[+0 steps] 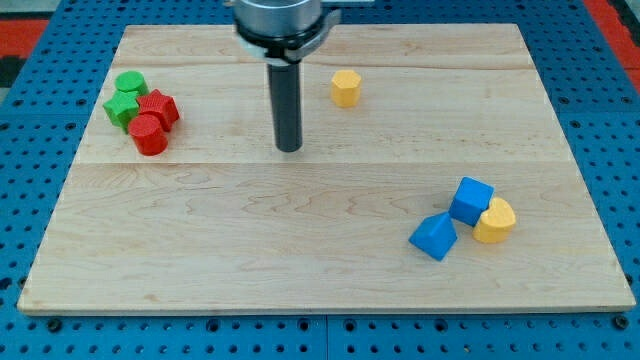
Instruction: Separate the blue triangle from a group of blocks
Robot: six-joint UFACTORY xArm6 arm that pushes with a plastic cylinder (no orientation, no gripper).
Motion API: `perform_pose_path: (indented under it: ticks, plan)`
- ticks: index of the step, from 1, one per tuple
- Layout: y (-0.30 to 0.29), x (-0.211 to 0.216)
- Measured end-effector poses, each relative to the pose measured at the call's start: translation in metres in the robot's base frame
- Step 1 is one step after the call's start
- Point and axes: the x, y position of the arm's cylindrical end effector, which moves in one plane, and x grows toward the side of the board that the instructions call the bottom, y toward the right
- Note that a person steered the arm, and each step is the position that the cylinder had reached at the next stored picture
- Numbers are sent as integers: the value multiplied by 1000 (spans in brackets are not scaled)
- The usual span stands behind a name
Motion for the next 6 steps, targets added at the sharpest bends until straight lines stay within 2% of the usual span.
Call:
perform_pose_path:
  ticks: [1, 2, 3, 5, 6]
  plan:
    - [62, 54]
    - [72, 133]
    - [119, 166]
    - [143, 104]
    - [156, 90]
